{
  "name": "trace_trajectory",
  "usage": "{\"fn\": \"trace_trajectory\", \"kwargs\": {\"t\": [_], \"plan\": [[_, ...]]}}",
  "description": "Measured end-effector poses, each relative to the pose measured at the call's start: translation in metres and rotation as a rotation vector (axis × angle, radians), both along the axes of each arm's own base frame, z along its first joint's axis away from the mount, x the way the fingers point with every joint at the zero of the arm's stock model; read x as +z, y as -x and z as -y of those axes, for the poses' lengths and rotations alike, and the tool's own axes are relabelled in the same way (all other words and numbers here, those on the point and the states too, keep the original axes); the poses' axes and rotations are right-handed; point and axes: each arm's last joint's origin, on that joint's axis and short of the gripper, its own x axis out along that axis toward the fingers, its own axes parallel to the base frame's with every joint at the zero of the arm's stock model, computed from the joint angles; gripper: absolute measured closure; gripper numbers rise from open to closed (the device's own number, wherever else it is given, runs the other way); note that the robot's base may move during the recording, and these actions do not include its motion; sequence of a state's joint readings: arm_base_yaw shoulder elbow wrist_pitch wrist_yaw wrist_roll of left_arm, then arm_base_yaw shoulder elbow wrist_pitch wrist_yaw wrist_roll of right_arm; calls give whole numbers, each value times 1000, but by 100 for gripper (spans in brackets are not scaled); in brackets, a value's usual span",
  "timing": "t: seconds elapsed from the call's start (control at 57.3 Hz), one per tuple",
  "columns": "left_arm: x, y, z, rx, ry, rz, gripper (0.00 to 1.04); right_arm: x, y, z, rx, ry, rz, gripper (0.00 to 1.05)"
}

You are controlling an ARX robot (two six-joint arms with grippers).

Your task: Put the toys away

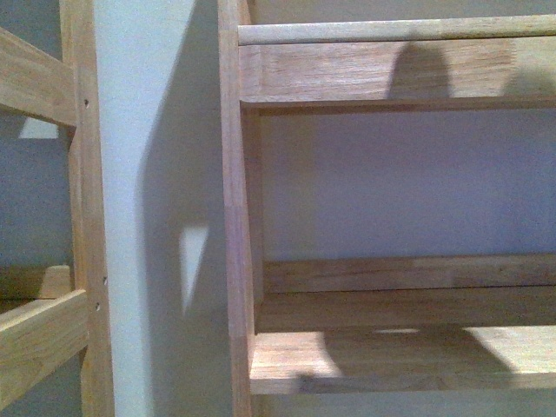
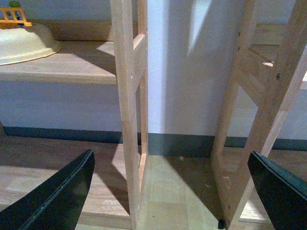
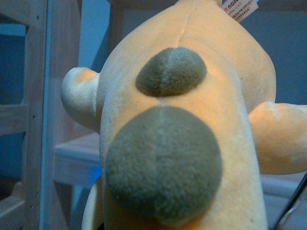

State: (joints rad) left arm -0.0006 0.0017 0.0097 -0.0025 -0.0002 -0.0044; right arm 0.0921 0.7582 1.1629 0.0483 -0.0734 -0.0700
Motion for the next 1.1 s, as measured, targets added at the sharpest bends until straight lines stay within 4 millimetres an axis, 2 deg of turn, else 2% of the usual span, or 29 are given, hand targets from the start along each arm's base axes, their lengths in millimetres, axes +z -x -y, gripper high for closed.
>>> {"fn": "trace_trajectory", "kwargs": {"t": [0.07,0.122,0.192,0.314,0.349,0.541,0.733,0.943,1.1], "plan": [[0,0,0,0,0,0,6,17,-10,0,-4,-6,0,85],[0,0,0,0,0,0,6,32,-25,-1,-5,-16,-14,85],[0,0,0,0,0,0,6,42,-40,-2,-4,-25,-34,85],[0,0,0,0,0,0,6,57,-76,-5,10,-60,-109,85],[0,0,0,0,0,0,6,60,-93,-6,21,-85,-156,85],[0,0,0,0,0,0,6,65,-142,-21,57,-111,-298,85],[0,0,0,0,0,0,6,68,-173,-37,113,-108,-353,85],[0,0,0,0,0,0,6,67,-216,-53,158,-118,-378,85],[0,0,0,0,0,0,6,64,-230,-64,207,-87,-385,85]]}}
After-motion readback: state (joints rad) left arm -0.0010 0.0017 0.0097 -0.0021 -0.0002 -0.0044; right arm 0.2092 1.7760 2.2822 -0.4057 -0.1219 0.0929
